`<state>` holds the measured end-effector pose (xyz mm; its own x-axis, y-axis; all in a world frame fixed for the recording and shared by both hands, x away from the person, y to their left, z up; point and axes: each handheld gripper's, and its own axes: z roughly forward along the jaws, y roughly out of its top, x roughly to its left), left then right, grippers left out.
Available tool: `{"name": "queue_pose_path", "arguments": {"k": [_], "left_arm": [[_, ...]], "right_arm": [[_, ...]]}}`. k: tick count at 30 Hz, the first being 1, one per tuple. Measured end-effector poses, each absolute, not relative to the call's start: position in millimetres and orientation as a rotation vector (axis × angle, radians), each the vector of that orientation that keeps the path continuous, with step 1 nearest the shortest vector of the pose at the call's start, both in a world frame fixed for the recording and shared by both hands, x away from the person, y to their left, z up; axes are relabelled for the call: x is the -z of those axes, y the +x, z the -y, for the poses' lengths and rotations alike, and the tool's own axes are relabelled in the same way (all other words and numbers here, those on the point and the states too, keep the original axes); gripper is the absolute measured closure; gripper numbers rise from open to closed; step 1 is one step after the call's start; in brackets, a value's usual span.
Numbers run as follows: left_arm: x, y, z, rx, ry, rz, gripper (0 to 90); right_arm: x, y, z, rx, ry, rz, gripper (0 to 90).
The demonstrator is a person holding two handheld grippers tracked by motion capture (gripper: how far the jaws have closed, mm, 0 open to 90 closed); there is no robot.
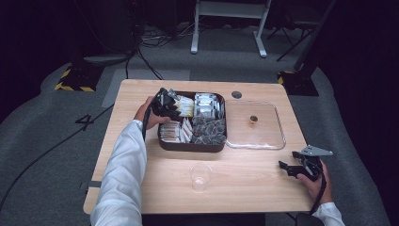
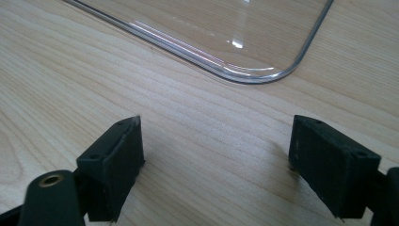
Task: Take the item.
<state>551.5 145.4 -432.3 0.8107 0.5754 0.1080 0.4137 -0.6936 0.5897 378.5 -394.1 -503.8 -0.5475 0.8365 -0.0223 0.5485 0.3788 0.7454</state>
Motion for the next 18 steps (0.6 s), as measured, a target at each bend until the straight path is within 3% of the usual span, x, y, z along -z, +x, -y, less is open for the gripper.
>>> {"name": "queue_pose_path", "arguments": {"k": [7, 18], "left_arm": [[434.0, 551.8, -146.7, -0.405, 2.439, -0.730, 89.4], [425.2, 547.7, -156.8, -0.462, 2.378, -0.741, 90.0]], "right_arm": [[503.8, 378.5, 394.1, -0.990, 1.201, -2.247, 18.7], [503.8, 378.6, 394.1, -0.991, 1.203, -2.247, 18.6]]}}
